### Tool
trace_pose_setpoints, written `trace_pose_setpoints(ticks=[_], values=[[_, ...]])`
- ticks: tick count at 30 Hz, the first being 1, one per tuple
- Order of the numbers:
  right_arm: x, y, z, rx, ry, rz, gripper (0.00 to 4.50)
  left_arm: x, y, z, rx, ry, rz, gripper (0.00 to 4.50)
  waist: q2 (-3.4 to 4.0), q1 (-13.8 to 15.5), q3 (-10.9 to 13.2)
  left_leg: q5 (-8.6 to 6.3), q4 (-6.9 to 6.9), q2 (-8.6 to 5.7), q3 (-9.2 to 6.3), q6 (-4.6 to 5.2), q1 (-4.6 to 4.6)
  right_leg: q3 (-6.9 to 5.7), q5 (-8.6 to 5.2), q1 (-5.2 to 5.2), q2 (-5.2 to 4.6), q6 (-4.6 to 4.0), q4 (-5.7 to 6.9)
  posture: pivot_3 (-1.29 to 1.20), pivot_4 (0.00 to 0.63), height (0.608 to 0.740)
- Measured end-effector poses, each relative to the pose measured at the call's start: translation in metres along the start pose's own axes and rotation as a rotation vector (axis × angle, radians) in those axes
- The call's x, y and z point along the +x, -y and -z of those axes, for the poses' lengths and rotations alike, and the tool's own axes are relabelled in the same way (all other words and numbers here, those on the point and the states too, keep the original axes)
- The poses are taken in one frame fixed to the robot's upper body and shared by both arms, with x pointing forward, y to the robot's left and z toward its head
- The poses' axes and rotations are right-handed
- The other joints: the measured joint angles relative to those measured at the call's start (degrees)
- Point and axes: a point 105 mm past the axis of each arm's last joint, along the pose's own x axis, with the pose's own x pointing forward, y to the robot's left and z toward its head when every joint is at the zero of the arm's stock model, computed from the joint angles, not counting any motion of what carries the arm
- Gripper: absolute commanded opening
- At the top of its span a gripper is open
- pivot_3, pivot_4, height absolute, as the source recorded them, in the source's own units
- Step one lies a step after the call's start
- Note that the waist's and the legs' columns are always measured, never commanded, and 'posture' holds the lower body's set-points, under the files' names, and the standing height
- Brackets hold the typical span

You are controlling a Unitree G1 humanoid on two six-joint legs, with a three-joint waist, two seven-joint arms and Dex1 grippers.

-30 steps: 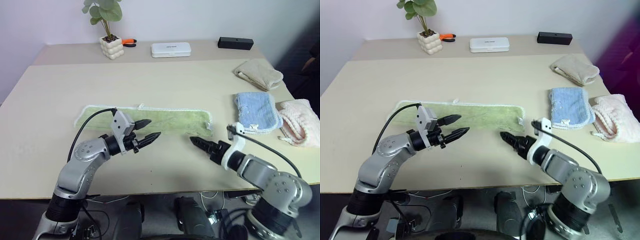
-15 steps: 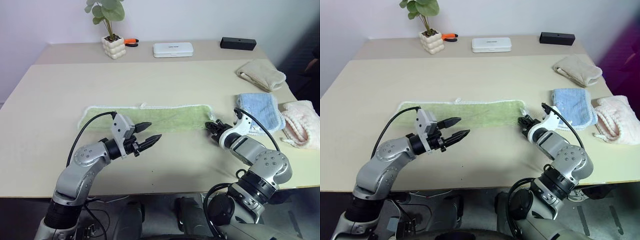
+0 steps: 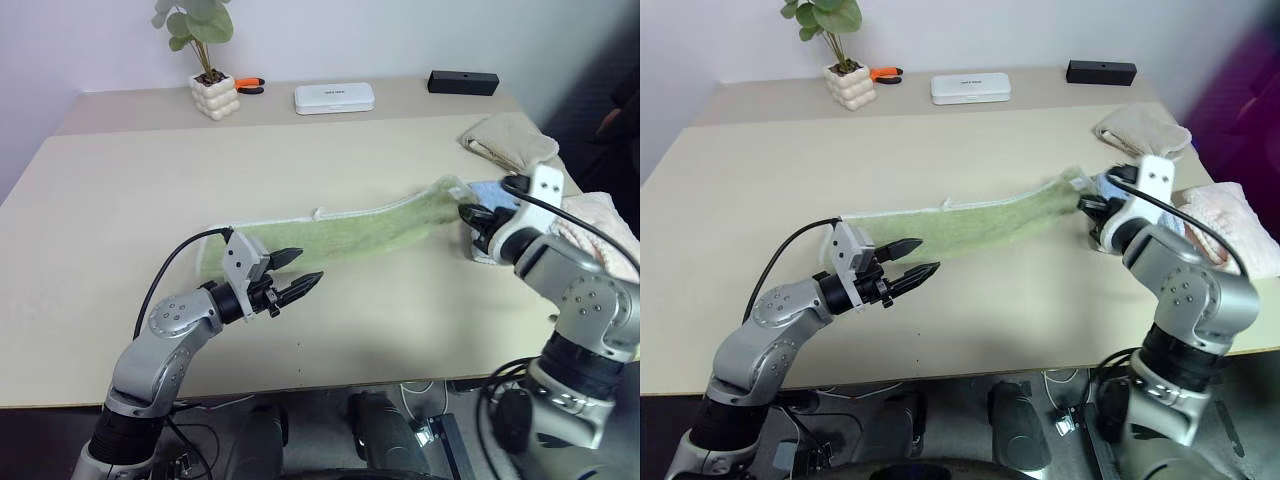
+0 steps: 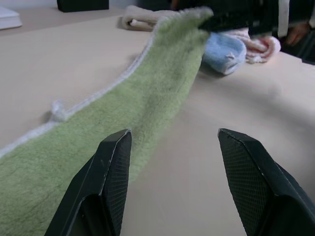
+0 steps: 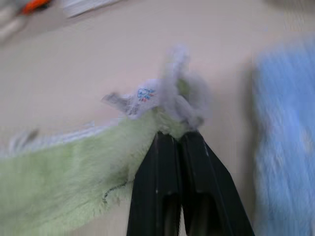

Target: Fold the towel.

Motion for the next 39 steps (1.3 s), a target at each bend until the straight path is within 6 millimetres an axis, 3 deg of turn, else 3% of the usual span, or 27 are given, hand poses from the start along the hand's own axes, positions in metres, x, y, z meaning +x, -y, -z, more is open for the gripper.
trace_pose_setpoints(ticks=[3,7,14,17,20,26,30,31,34,37,39], values=[[0.006,-0.047,0.001,-0.315,-0.022,-0.205,0.06,0.002,0.001,-0.004,-0.006,0.015,0.009,2.83,-0.03,-0.21,-0.01,0.00,0.02,0.01,-0.01,0.00,-0.02,-0.01,-0.01,0.00,0.01,0.03,-0.04,0.00,0.150,0.737],[0.011,-0.099,0.030,-0.500,-0.066,-0.448,0.06,0.003,0.006,-0.011,-0.006,0.035,0.026,2.83,-0.09,0.05,0.02,0.00,0.04,0.01,-0.01,0.00,-0.06,-0.01,-0.01,0.00,-0.01,0.04,-0.08,0.00,0.150,0.737],[0.037,-0.132,0.075,-0.560,-0.138,-0.533,0.06,0.001,0.010,-0.013,-0.004,0.028,0.026,2.83,-0.14,0.74,0.04,0.00,0.03,0.01,-0.02,0.00,-0.09,-0.01,-0.01,-0.05,-0.01,0.03,-0.09,0.00,0.150,0.737],[0.039,-0.135,0.078,-0.579,-0.134,-0.548,0.06,-0.001,0.010,-0.011,-0.009,0.020,0.015,2.83,-0.16,1.01,0.05,0.00,0.06,-0.01,-0.02,-0.01,-0.14,-0.01,0.00,-0.07,-0.04,0.03,-0.10,0.00,0.150,0.737],[0.036,-0.137,0.081,-0.575,-0.141,-0.587,0.80,-0.003,0.011,-0.008,-0.016,0.008,0.003,2.83,-0.16,0.88,0.05,0.00,0.04,0.00,-0.02,0.00,-0.12,-0.02,-0.01,-0.07,-0.03,0.03,-0.09,0.00,0.150,0.737],[0.031,-0.133,0.076,-0.557,-0.115,-0.608,3.69,-0.004,0.009,-0.006,-0.021,0.003,-0.021,2.83,-0.16,0.86,0.05,0.00,0.04,0.00,-0.02,0.00,-0.12,-0.02,-0.01,-0.07,-0.03,0.03,-0.09,0.00,0.150,0.737],[0.010,-0.124,0.045,-0.487,0.001,-0.673,3.69,-0.005,0.002,-0.005,-0.053,0.026,-0.099,2.83,-0.22,1.07,0.08,0.00,0.06,0.00,-0.02,0.00,-0.14,-0.02,0.00,-0.05,-0.04,0.04,-0.11,0.00,0.150,0.737],[0.006,-0.121,0.033,-0.460,0.045,-0.673,3.03,-0.007,0.000,-0.005,-0.057,0.028,-0.116,2.83,-0.23,0.97,0.08,0.00,0.05,0.00,-0.02,0.00,-0.11,-0.02,0.00,-0.05,-0.04,0.04,-0.10,0.00,0.150,0.737],[0.014,-0.111,0.010,-0.361,0.115,-0.606,1.71,-0.009,-0.005,-0.006,-0.063,0.038,-0.156,2.83,-0.23,0.55,0.08,0.00,0.03,0.03,-0.02,0.00,-0.02,0.00,0.00,-0.03,0.03,0.00,-0.05,0.00,0.150,0.737],[0.039,-0.101,0.011,-0.321,0.101,-0.513,0.19,-0.010,-0.009,-0.002,-0.081,0.032,-0.186,2.83,-0.23,0.69,0.08,0.00,0.04,0.02,-0.01,0.00,-0.04,0.00,0.00,-0.03,0.02,0.00,-0.07,0.00,0.150,0.737],[0.054,-0.098,0.023,-0.315,0.075,-0.481,0.03,-0.012,-0.012,0.003,-0.105,0.028,-0.215,2.83,-0.23,0.71,0.08,0.00,0.03,0.02,-0.01,0.00,-0.07,0.00,0.00,-0.04,0.01,0.01,-0.10,0.00,0.150,0.737]])
